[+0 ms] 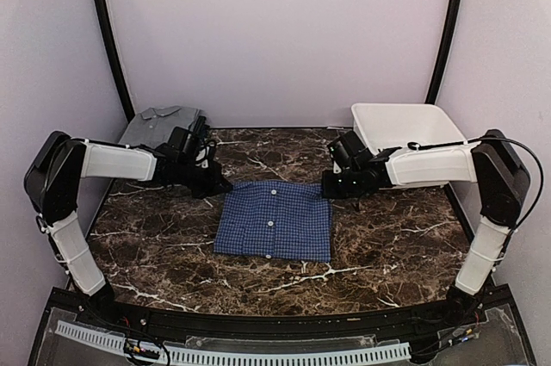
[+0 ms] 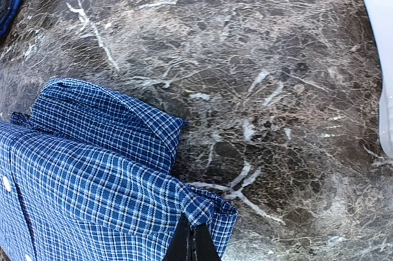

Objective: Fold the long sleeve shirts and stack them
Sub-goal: Fold the 2/3-rectangle-folded shirt at the center of the board.

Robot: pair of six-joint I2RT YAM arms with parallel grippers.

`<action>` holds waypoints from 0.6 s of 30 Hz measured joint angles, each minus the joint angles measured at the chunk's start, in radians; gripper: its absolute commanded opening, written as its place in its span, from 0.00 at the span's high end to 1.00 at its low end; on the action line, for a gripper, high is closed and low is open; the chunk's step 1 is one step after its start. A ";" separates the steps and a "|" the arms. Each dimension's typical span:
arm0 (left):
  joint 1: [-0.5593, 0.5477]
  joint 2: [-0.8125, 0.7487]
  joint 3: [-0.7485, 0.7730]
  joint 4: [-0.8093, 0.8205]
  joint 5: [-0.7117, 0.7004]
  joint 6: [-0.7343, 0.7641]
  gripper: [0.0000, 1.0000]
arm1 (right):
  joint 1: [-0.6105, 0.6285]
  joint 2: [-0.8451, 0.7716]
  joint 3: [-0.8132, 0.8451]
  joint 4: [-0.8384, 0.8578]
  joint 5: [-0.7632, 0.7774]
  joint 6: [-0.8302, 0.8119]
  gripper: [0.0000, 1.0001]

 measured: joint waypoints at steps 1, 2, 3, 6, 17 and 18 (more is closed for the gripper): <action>0.000 0.018 0.015 0.000 0.003 0.005 0.96 | -0.001 0.000 0.000 -0.003 0.007 0.002 1.00; 0.000 0.034 0.029 -0.001 0.005 0.012 0.94 | -0.001 0.000 0.000 -0.008 0.016 0.005 1.00; 0.000 0.046 0.040 -0.002 0.005 0.019 0.88 | -0.002 0.000 0.000 -0.010 0.023 0.008 1.00; 0.000 0.088 0.091 -0.019 0.008 0.042 0.64 | -0.003 0.000 0.000 -0.031 0.048 0.016 0.81; 0.010 0.091 0.180 -0.106 -0.016 0.109 0.47 | 0.050 -0.001 0.106 -0.190 0.172 -0.004 0.52; 0.011 0.080 0.172 -0.110 -0.017 0.111 0.50 | 0.069 -0.001 0.132 -0.191 0.174 -0.011 0.52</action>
